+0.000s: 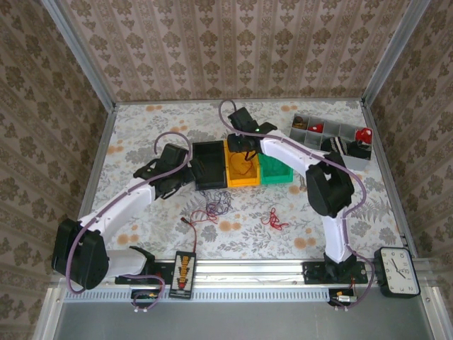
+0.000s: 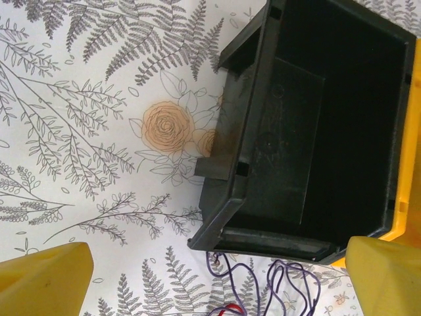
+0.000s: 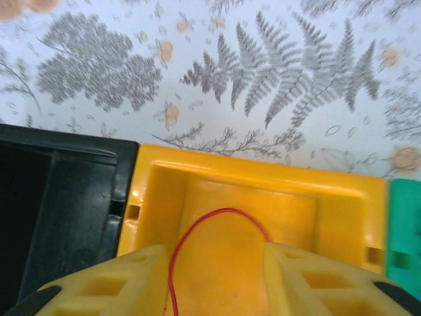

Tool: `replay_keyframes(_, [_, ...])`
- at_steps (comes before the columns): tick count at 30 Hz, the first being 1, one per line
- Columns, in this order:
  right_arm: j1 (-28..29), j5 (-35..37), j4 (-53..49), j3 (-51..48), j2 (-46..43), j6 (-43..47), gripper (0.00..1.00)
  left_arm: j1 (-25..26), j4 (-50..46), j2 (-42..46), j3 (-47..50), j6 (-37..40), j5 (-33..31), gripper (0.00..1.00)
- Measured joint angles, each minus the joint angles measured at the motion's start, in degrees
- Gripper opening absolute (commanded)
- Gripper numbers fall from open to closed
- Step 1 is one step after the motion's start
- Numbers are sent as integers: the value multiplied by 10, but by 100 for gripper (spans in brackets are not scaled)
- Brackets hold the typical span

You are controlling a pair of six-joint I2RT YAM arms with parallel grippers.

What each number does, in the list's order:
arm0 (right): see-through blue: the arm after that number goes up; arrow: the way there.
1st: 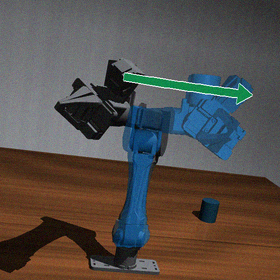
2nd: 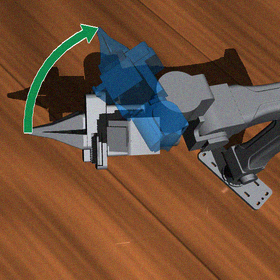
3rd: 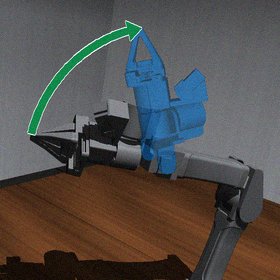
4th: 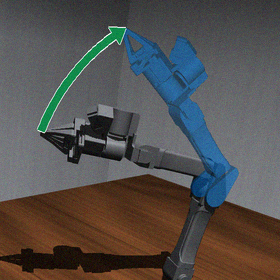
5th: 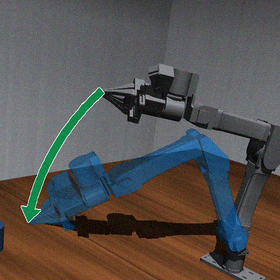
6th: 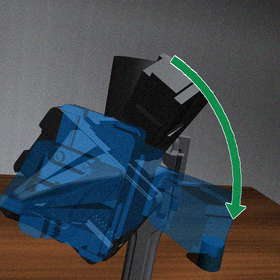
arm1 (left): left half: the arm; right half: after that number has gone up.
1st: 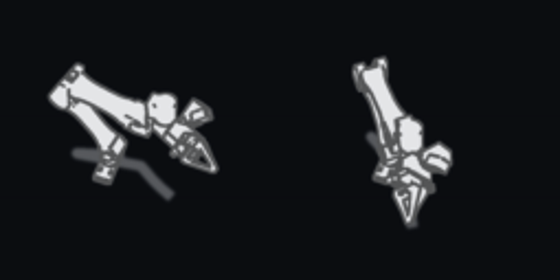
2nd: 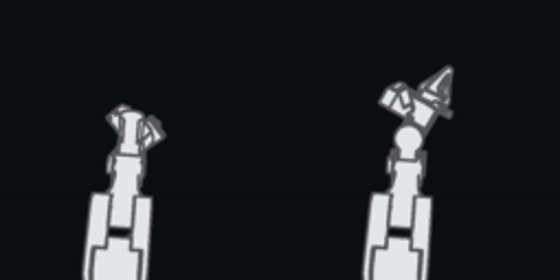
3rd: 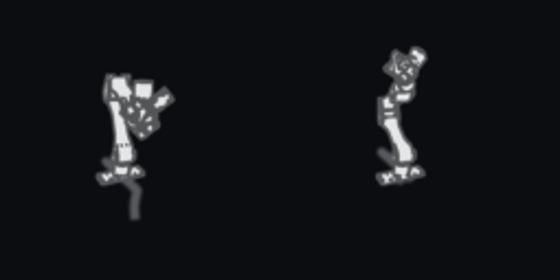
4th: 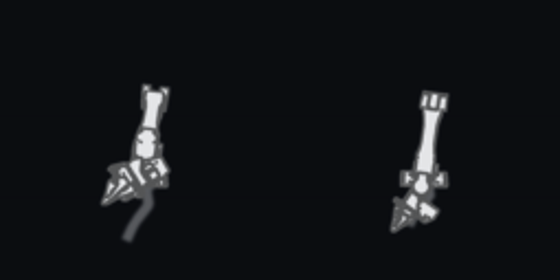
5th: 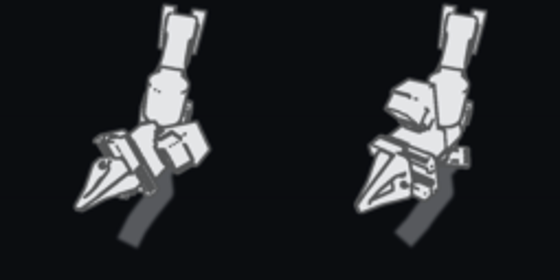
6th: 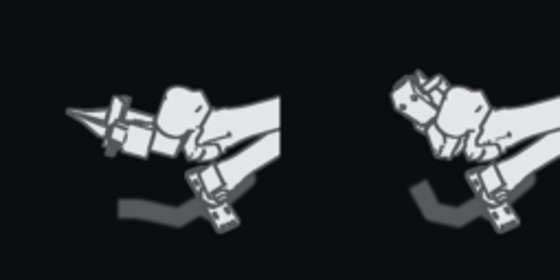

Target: Untangle the cables

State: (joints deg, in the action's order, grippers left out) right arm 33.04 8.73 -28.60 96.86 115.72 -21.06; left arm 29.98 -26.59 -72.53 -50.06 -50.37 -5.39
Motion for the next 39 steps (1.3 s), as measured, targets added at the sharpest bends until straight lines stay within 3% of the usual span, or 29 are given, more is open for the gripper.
replay_keyframes(10, [-1,11,13,-187,-189,-4,48,5,4,-11,-11,21,7,99])
replay_keyframes(22, [31,-30,15,-391,-328,-48,45,57,26,-59,-17,45,26,84])
replay_keyframes(28, [52,-76,38,-397,-325,-58,45,75,34,-82,-37,52,39,83])
replay_keyframes(39, [72,-109,58,-306,-200,-27,48,50,23,-76,-36,30,20,83])
